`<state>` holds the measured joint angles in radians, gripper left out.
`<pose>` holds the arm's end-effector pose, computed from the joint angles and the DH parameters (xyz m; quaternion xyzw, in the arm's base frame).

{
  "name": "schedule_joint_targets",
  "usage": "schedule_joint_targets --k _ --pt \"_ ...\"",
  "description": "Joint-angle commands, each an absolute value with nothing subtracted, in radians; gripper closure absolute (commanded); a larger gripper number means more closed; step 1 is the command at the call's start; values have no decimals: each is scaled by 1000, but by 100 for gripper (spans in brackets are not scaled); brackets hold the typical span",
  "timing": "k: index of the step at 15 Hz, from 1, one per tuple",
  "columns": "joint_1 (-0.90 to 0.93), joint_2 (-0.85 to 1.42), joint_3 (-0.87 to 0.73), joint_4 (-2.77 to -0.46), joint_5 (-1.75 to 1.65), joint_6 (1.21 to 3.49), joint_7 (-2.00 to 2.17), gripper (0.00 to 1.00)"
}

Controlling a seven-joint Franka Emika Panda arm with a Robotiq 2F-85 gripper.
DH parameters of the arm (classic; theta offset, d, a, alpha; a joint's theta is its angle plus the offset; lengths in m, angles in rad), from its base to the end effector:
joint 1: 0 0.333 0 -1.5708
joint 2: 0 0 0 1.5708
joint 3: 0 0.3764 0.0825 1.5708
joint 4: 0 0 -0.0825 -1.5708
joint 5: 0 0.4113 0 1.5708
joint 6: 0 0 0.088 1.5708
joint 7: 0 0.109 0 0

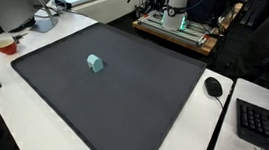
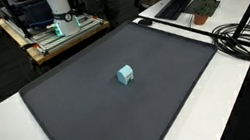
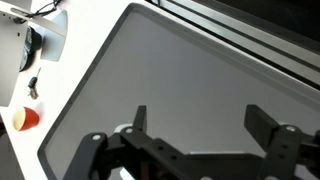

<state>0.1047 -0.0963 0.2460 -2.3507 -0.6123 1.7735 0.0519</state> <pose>0.4444 0.1091 0.3948 0.8935 0.2623 -0.1689 0.3231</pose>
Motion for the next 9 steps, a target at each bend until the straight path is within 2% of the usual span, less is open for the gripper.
schedule_joint_targets --k 1,9 --pt "153 77 242 -2225 -609 1689 -32 0" --pt "249 411 229 -1947 -858 1617 -253 0"
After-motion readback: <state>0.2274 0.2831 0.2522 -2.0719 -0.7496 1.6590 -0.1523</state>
